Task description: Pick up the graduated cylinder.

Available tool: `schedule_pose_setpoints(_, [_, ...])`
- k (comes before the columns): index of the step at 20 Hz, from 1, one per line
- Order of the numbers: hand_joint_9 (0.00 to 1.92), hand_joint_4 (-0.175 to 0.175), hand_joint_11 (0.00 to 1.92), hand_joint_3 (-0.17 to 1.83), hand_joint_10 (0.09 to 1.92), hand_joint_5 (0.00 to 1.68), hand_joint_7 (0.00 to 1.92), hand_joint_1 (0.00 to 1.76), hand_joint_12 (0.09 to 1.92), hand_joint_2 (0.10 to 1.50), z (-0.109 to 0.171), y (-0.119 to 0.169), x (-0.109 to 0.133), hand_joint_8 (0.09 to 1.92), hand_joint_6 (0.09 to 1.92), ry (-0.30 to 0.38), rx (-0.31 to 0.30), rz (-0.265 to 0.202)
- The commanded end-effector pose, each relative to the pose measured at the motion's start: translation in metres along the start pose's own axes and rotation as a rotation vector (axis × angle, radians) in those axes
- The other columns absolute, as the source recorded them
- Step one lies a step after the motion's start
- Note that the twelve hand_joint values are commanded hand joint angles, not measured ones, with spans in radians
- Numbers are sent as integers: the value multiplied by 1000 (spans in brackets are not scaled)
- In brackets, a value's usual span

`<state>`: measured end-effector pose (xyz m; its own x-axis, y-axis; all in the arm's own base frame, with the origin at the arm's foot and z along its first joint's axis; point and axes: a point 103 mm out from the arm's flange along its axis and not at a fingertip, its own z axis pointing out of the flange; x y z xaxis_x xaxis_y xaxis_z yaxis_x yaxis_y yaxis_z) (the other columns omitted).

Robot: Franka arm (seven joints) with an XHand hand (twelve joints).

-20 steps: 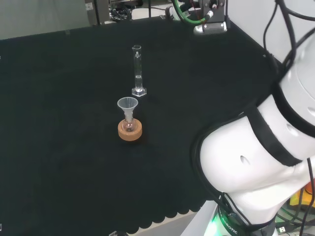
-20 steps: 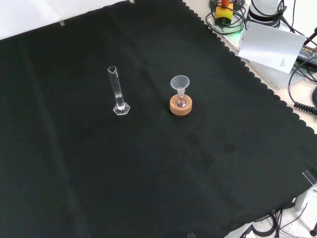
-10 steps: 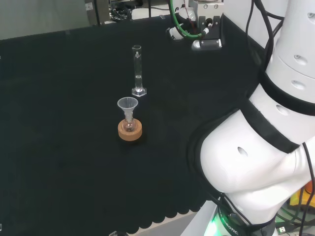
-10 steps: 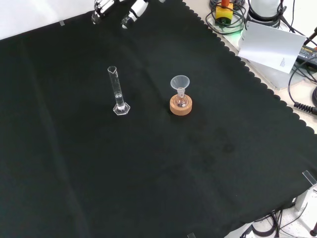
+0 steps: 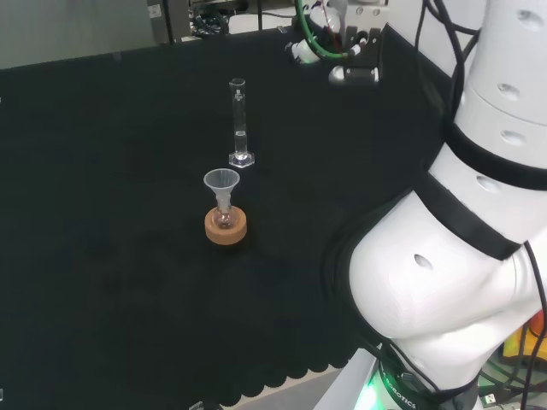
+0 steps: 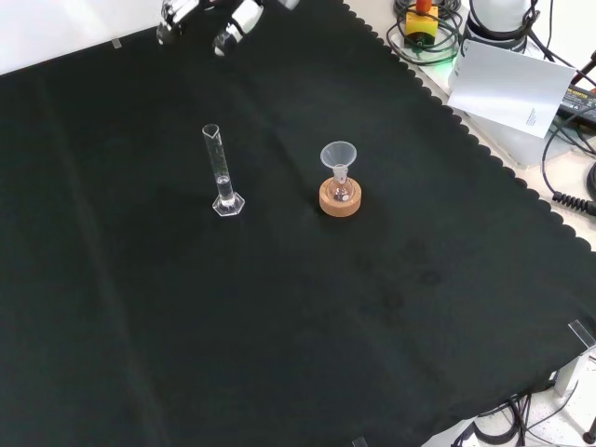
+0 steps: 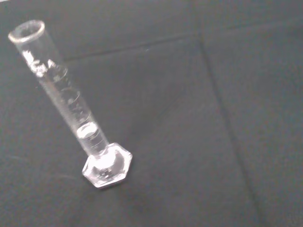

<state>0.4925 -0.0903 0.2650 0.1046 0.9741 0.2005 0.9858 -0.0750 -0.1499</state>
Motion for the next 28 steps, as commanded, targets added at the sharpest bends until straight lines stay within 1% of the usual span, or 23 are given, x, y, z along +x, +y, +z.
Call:
schedule_pose_setpoints(1, [435, -49, 238, -162, 640, 420, 199, 625, 1341, 1234, 75, 40, 15, 641, 87, 187, 24, -105])
schedule_pose_setpoints(5, [455, -46, 255, -175, 632, 432, 218, 684, 1340, 1204, 91, 44, 18, 648, 87, 214, 61, -135])
schedule_pose_setpoints(6, [447, -43, 258, -175, 627, 417, 209, 706, 1340, 1197, 95, 44, 18, 644, 87, 225, 62, -143])
schedule_pose_setpoints(8, [436, -39, 263, -175, 622, 397, 196, 745, 1338, 1184, 102, 45, 20, 637, 87, 246, 58, -158])
schedule_pose_setpoints(11, [447, -37, 285, -175, 622, 391, 203, 792, 1332, 1167, 109, 47, 23, 637, 87, 269, 54, -160])
schedule_pose_setpoints(13, [502, -38, 363, -175, 620, 395, 239, 835, 1314, 1154, 114, 49, 25, 643, 87, 294, 50, -176])
schedule_pose_setpoints(15, [531, -38, 399, -175, 616, 415, 279, 872, 1305, 1139, 117, 51, 27, 652, 87, 323, 45, -193])
schedule_pose_setpoints(19, [604, -40, 422, -175, 591, 447, 360, 932, 1291, 1101, 123, 55, 33, 650, 87, 360, 44, -231])
schedule_pose_setpoints(23, [633, -42, 429, -175, 579, 466, 383, 955, 1288, 1079, 131, 57, 39, 647, 87, 386, 44, -274])
schedule_pose_setpoints(25, [628, -42, 426, -175, 571, 468, 373, 971, 1287, 1061, 134, 56, 42, 639, 87, 403, 33, -292])
schedule_pose_setpoints(28, [619, -43, 419, -175, 562, 465, 367, 990, 1286, 1043, 137, 56, 45, 635, 87, 437, -4, -305])
